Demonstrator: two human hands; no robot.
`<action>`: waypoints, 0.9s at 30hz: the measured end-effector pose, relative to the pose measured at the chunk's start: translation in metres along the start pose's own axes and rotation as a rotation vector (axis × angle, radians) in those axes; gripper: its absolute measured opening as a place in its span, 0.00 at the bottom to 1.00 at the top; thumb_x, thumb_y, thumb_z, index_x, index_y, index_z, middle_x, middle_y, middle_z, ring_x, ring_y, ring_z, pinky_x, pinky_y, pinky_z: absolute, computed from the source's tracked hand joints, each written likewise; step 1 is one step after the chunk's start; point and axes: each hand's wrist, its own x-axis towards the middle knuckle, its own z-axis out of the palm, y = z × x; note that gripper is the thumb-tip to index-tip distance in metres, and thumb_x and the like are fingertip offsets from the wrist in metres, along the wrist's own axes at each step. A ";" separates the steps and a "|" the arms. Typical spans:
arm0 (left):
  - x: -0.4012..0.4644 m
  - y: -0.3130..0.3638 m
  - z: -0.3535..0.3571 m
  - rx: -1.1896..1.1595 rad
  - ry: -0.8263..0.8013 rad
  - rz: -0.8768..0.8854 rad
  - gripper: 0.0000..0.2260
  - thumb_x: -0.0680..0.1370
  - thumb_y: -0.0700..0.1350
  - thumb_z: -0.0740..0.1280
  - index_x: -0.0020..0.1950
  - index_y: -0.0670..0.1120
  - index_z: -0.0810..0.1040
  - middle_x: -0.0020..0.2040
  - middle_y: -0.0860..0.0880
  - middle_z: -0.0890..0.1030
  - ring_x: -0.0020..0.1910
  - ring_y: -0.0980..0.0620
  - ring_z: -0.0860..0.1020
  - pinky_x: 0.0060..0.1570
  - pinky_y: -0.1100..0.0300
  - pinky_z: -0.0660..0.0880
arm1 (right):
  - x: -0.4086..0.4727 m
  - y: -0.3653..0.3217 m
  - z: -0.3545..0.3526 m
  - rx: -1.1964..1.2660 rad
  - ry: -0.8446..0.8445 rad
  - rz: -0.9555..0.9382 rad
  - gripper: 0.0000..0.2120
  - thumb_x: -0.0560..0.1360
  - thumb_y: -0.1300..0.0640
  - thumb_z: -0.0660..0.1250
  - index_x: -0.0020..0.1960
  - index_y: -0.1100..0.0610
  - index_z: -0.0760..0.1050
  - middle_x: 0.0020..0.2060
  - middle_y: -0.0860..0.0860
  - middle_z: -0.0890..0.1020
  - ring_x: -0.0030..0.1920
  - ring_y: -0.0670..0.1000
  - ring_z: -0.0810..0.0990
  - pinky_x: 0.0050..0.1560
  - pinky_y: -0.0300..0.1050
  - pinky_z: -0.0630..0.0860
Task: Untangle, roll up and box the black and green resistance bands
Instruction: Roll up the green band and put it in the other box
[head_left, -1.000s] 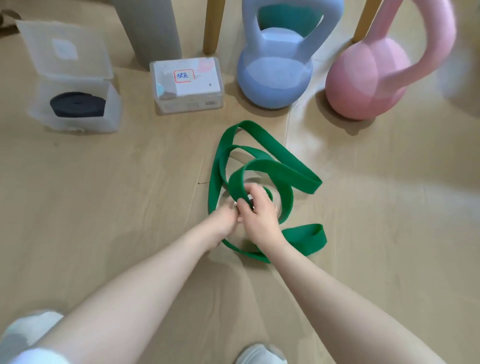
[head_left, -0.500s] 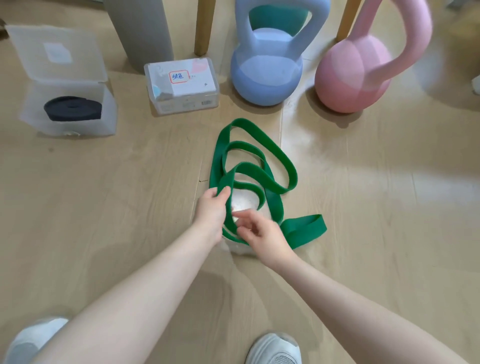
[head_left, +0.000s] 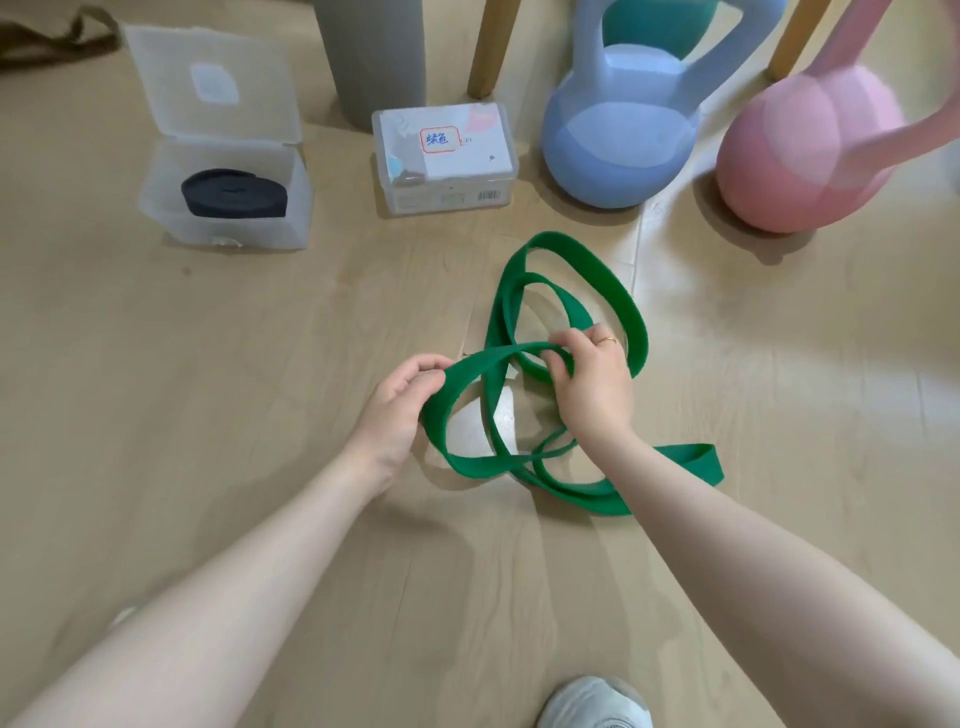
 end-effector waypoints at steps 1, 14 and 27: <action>0.000 0.000 -0.003 -0.015 0.016 -0.007 0.10 0.79 0.41 0.57 0.42 0.48 0.75 0.33 0.53 0.76 0.33 0.56 0.73 0.37 0.65 0.70 | -0.003 -0.005 0.003 0.028 -0.029 -0.024 0.09 0.77 0.54 0.63 0.54 0.56 0.76 0.44 0.50 0.72 0.48 0.55 0.74 0.43 0.45 0.70; 0.012 0.019 -0.065 0.231 0.048 0.113 0.11 0.73 0.37 0.69 0.46 0.54 0.79 0.38 0.54 0.80 0.32 0.62 0.76 0.39 0.68 0.73 | -0.039 -0.085 0.038 0.415 -0.360 -0.364 0.09 0.76 0.63 0.62 0.56 0.60 0.74 0.43 0.55 0.81 0.45 0.52 0.78 0.49 0.46 0.75; 0.032 0.025 -0.087 0.659 0.428 0.366 0.15 0.73 0.31 0.59 0.49 0.45 0.81 0.49 0.53 0.72 0.45 0.56 0.71 0.42 0.80 0.63 | 0.031 -0.015 0.047 0.198 -0.482 0.122 0.32 0.79 0.54 0.59 0.76 0.53 0.47 0.71 0.54 0.66 0.69 0.57 0.67 0.67 0.54 0.67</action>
